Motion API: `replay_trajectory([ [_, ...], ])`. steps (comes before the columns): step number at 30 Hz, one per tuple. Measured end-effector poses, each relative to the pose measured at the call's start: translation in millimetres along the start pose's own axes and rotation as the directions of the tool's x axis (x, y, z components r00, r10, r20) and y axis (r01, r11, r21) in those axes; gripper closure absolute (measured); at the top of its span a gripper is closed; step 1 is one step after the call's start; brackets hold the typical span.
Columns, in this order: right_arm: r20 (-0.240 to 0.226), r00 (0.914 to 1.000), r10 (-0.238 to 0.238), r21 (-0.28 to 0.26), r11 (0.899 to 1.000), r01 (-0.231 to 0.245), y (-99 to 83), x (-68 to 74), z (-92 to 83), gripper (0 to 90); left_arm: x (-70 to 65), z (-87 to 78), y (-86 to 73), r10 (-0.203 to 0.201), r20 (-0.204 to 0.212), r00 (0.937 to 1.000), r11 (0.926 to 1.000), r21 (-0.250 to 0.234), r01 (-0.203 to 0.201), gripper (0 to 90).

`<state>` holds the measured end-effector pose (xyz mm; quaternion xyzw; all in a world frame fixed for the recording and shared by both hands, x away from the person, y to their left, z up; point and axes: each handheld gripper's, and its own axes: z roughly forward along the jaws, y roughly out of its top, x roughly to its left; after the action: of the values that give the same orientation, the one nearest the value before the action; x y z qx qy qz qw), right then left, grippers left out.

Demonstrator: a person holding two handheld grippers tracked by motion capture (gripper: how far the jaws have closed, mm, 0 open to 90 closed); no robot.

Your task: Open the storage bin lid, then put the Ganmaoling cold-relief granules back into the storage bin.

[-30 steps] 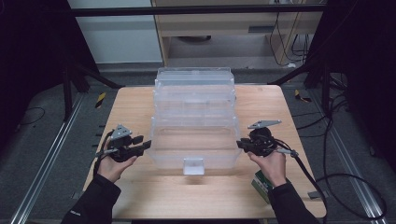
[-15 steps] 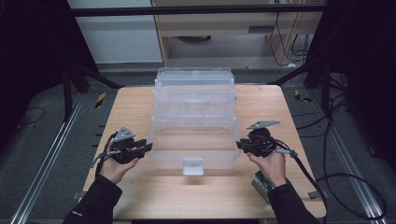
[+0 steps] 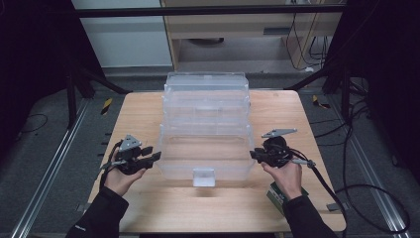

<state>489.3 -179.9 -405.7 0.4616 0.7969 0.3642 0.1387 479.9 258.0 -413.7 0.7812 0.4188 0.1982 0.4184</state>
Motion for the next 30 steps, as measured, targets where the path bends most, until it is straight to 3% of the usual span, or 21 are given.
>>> replay_trajectory([
  [5, 0.012, 0.9999, 0.000, -0.023, 1.000, 0.000, 1.3, -2.5, -2.8, 70.7, 5.9, -10.8, 4.3, -0.002, -0.022, 0.9998, 0.9990, -0.044, 0.001, 50.6],
  [13, 0.006, 0.9999, 0.012, -0.071, 0.997, -0.011, 5.8, -11.3, -21.2, 62.1, 28.6, -27.5, 2.6, -0.038, -0.083, 0.9958, 0.9940, -0.105, 0.029, 41.8],
  [22, 0.017, 0.9999, -0.003, -0.086, 0.996, 0.004, 8.1, -24.3, -45.6, 50.4, 54.8, -21.8, -14.0, -0.069, -0.140, 0.9877, 0.9963, -0.061, 0.060, 38.6],
  [30, 0.037, 0.9982, -0.046, -0.054, 0.997, 0.048, 10.1, -29.4, -62.5, 37.1, 71.0, -25.3, -22.0, -0.108, -0.179, 0.9779, 0.9933, -0.062, 0.098, 37.4],
])
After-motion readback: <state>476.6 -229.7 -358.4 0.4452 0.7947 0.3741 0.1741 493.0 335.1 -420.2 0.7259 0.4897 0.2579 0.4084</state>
